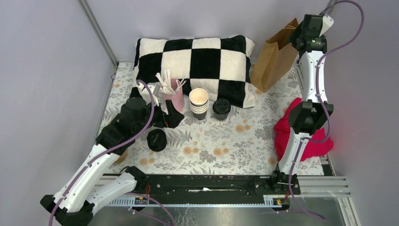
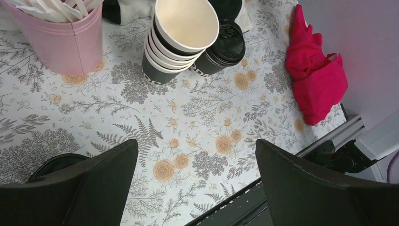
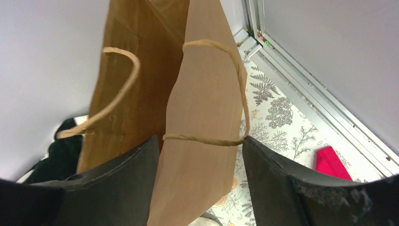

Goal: Pack the takeout coffee

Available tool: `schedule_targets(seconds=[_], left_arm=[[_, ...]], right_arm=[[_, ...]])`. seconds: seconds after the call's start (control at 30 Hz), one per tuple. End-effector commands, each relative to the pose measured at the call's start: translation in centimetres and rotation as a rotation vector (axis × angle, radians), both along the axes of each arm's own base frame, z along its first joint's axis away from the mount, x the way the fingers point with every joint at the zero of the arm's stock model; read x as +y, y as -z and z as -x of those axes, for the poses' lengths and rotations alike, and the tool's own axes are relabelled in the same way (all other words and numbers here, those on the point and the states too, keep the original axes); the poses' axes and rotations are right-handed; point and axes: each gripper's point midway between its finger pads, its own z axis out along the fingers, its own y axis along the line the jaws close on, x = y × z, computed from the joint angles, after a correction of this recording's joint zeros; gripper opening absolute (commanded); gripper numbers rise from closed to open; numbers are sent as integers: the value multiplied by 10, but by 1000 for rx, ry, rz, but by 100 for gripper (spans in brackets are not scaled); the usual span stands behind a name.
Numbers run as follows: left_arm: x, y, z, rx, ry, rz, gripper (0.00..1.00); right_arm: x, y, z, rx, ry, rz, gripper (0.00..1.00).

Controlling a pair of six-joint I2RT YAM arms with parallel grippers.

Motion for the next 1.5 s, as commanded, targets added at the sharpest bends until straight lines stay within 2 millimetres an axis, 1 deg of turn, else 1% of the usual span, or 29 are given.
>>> schedule_targets(seconds=[0.0,0.17,0.2,0.33,0.47,0.6,0.7,0.73,0.77,0.8,0.9,0.97,1.17,1.3,1.4,1.47], left_arm=[[6,-18,-4,-65,-32,13,99],[11,-18,-4,-71,-49,8,99],[11,-17,-3,-67,-50,9,99],[9,-15,-1,-55,-42,18,99],[9,-14,0,-52,-41,22,99],[8,-13,-1,-46,-41,21,99],[7,-12,-2,-42,-39,18,99],[7,-11,-2,-42,-39,16,99],[7,-10,-2,-42,-38,14,99],[7,-10,-2,-44,-38,15,99],[7,-7,-2,-41,-37,11,99],[7,-6,-2,-41,-35,9,99],[12,-1,-5,-57,-48,-24,99],[13,-2,-6,-67,-42,-42,99],[14,-4,-6,-74,-39,-48,99],[16,-5,-8,-83,-55,-53,99]], right_arm=[[9,-2,-13,-20,-21,7,71],[12,6,-11,21,-25,48,66],[12,6,-10,21,-27,50,65],[16,0,-6,17,-42,57,56],[15,-14,4,-7,-31,63,56],[14,-33,15,-51,-19,74,55],[14,-43,21,-72,-15,74,53],[14,-46,23,-86,-11,70,54],[15,-51,26,-109,-13,62,56],[15,-53,26,-131,-22,48,61],[15,-56,25,-192,-30,-24,83],[13,-55,22,-221,-30,-76,89],[5,-52,10,-307,6,-237,90],[1,-40,0,-338,54,-379,86],[-5,-41,-6,-387,87,-404,81],[-8,-42,-11,-398,97,-409,81]])
